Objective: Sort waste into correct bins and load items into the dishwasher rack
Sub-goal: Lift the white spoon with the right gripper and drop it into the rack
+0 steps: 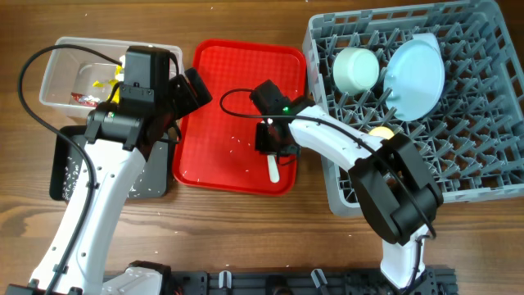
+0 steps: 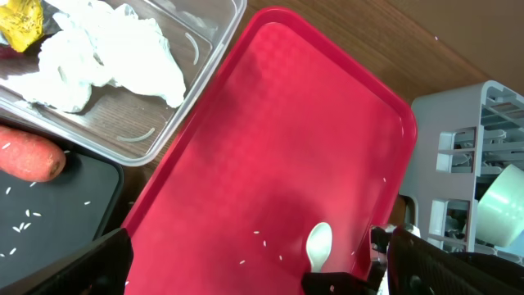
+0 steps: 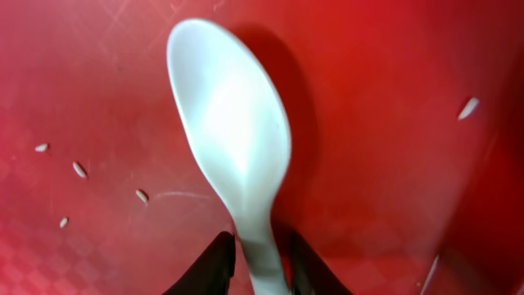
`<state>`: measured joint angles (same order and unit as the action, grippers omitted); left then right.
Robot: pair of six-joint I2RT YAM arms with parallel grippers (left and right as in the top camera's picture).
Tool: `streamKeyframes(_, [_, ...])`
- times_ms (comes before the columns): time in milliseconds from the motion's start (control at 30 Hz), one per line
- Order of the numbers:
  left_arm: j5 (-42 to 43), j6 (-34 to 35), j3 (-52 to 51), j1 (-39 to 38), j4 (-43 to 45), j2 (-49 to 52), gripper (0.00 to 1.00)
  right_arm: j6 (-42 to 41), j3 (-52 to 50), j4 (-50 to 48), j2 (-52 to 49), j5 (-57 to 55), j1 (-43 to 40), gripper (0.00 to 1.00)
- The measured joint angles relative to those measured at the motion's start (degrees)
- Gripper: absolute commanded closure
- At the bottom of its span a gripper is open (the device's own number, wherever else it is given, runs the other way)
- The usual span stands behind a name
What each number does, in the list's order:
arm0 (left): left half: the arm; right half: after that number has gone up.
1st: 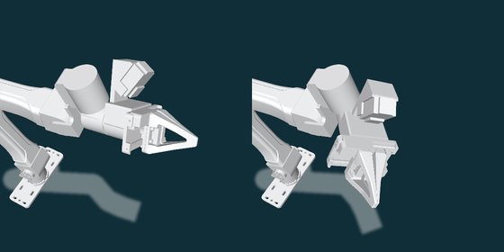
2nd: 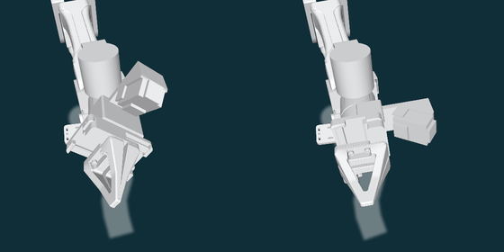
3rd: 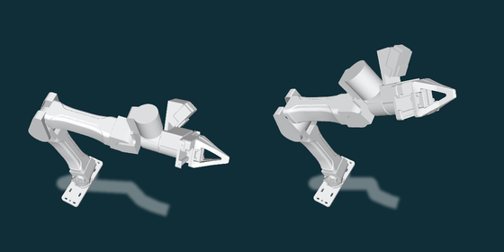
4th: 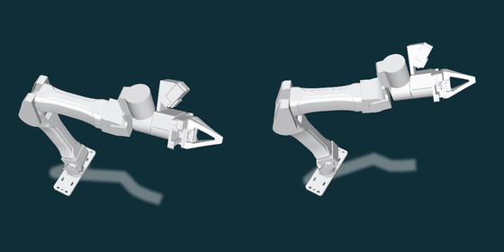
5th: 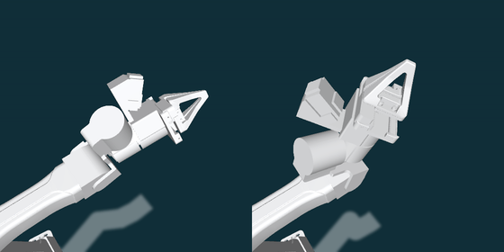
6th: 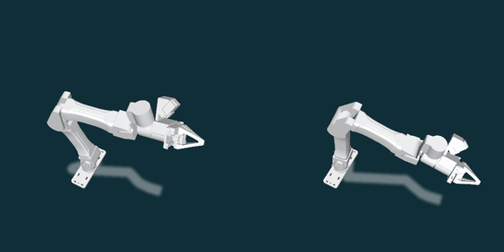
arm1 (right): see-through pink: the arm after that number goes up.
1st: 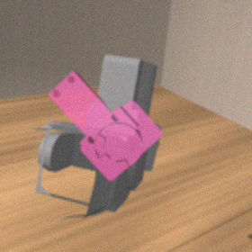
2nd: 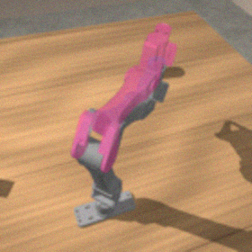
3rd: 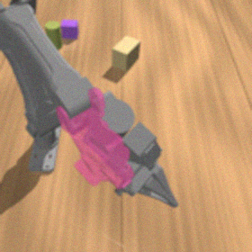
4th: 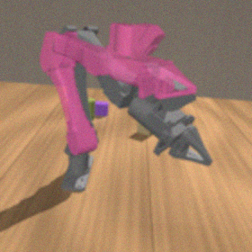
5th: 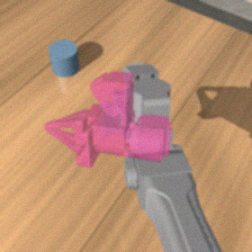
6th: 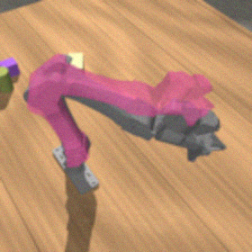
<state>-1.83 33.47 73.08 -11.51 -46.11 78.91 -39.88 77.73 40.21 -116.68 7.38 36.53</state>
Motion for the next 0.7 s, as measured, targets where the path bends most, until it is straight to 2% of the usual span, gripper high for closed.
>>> streamKeyframes(333, [0.0, 0.0, 0.0, 0.0, 0.0, 0.0, 0.0, 0.5, 0.0, 0.0, -0.3, 1.4, 0.0, 0.96])
streamKeyframes(467, [0.0, 0.0, 0.0, 0.0, 0.0, 0.0, 0.0, 0.8, 0.1, 0.1, -0.3, 1.9, -0.1, 0.96])
streamKeyframes(567, [0.0, 0.0, 0.0, 0.0, 0.0, 0.0, 0.0, 3.1, 1.4, 2.8, -0.8, 2.7, -0.8, 0.96])
streamKeyframes(700, [0.0, 0.0, 0.0, 0.0, 0.0, 0.0, 0.0, 7.4, 6.0, 10.9, -1.2, 3.1, -2.9, 0.96])
